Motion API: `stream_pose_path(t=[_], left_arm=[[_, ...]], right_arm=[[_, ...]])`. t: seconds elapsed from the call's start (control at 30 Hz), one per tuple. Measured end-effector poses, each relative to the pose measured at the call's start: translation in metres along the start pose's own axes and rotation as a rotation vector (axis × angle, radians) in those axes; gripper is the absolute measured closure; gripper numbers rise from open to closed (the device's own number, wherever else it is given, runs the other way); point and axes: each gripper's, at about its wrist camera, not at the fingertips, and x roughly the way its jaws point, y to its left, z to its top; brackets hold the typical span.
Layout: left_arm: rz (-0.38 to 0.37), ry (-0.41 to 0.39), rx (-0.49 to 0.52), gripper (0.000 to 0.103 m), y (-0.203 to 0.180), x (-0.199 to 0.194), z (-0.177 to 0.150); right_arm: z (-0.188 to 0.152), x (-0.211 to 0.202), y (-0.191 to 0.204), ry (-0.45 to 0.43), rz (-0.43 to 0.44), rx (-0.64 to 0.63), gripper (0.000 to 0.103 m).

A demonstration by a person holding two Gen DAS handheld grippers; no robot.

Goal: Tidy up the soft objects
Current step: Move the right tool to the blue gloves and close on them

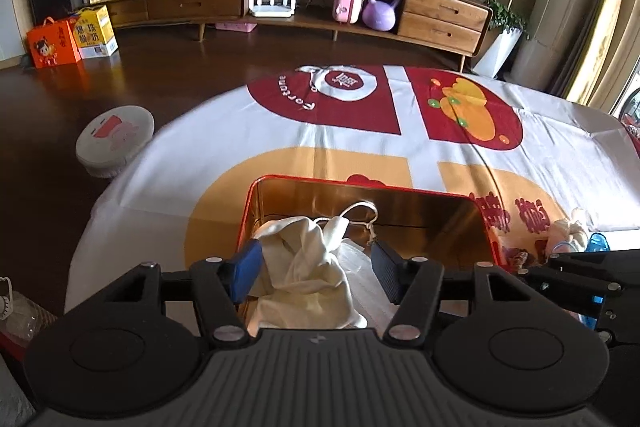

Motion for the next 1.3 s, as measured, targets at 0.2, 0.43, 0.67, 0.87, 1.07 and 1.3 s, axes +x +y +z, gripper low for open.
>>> stream_pose_path(t=[0.2,0.43,0.67,0.87,1.07,1.3], left_arm=[[0.000,-0.046,-0.007,0.039,-0.003,-0.024,0.000],[-0.025,-0.083,-0.012,0.036,-0.013,-0.050,-0.005],[-0.054,-0.129,-0.004,0.028,-0.029,-0.077,-0.015],[-0.073,-0.160,0.019,0.020,-0.048,-0.097,-0.025],[-0.103,-0.214,0.022,0.020,-0.068,-0.116,-0.037],[-0.141,-0.233,0.051,0.014,-0.097,-0.123,-0.048]], right_arm=[[-0.004,-0.024,-0.004,-0.040,0.019,0.013,0.046],[-0.012,-0.059,-0.008,-0.087,0.037,0.029,0.031],[-0.026,-0.093,-0.015,-0.139,0.054,0.037,0.016],[-0.042,-0.123,-0.027,-0.182,0.075,0.052,0.005],[-0.063,-0.149,-0.042,-0.219,0.045,0.064,0.000],[-0.087,-0.172,-0.073,-0.223,0.009,0.091,0.000]])
